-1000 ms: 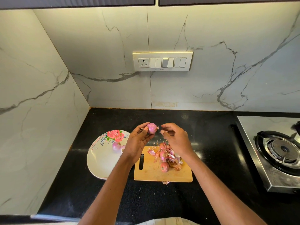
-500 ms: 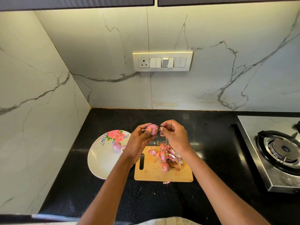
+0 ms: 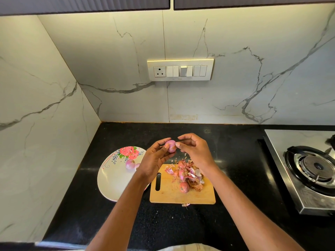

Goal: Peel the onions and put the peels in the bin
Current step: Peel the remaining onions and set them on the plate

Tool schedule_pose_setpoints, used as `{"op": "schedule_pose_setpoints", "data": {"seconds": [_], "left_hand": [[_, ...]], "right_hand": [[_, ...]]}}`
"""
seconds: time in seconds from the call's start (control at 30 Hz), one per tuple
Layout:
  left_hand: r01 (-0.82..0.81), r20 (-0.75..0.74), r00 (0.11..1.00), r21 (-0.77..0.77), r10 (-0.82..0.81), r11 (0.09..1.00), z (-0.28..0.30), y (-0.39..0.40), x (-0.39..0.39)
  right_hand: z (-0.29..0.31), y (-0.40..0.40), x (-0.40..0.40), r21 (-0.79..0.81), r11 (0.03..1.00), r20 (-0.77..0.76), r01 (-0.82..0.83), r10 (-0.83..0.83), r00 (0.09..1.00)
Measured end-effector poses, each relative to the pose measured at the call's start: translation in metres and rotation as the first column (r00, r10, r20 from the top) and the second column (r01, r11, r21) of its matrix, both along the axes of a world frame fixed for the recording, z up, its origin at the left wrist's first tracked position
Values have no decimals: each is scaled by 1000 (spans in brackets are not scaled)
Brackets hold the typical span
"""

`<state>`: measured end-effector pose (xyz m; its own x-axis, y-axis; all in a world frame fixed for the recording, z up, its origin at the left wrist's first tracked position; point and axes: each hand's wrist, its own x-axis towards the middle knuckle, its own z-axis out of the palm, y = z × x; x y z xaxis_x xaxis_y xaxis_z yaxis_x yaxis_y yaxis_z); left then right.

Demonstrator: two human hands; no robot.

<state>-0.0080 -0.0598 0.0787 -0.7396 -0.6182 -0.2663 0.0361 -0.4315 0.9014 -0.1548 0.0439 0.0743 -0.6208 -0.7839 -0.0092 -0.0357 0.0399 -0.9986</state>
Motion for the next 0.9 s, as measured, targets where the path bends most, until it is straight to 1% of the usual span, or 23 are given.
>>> {"op": "schedule_pose_setpoints", "data": {"seconds": [0.07, 0.13, 0.2, 0.3, 0.4, 0.53, 0.7, 0.9], "left_hand": [[-11, 12, 1000, -10, 11, 1000, 0, 0, 0], [-47, 21, 999, -18, 47, 999, -1, -2, 0], [-86, 15, 996, 4, 86, 996, -2, -2, -2], [-119, -10, 993, 46, 119, 992, -1, -2, -4], [-152, -21, 988, 64, 154, 986, 1, 1, -6], [-173, -18, 984, 84, 176, 981, 1, 5, -11], [-186, -6, 983, 23, 186, 982, 1, 7, -11], [-189, -12, 982, 23, 189, 982, 1, 6, -11]], "right_hand": [[-1, -1, 0, 17, 1000, -43, 4, -3, 999], [-4, -3, 0, 65, 998, -129, 10, -2, 992], [-5, -2, 1, 102, 995, -210, 20, 2, 978], [-2, -1, 3, 104, 995, -302, 1, 30, 953], [3, -4, 10, 71, 996, -341, -53, 75, 937], [2, -4, 12, 46, 999, -434, 6, 15, 901], [-2, -4, 15, 27, 999, -513, 20, -3, 858], [-3, -1, 14, -13, 1000, -550, 26, -29, 835]]}}
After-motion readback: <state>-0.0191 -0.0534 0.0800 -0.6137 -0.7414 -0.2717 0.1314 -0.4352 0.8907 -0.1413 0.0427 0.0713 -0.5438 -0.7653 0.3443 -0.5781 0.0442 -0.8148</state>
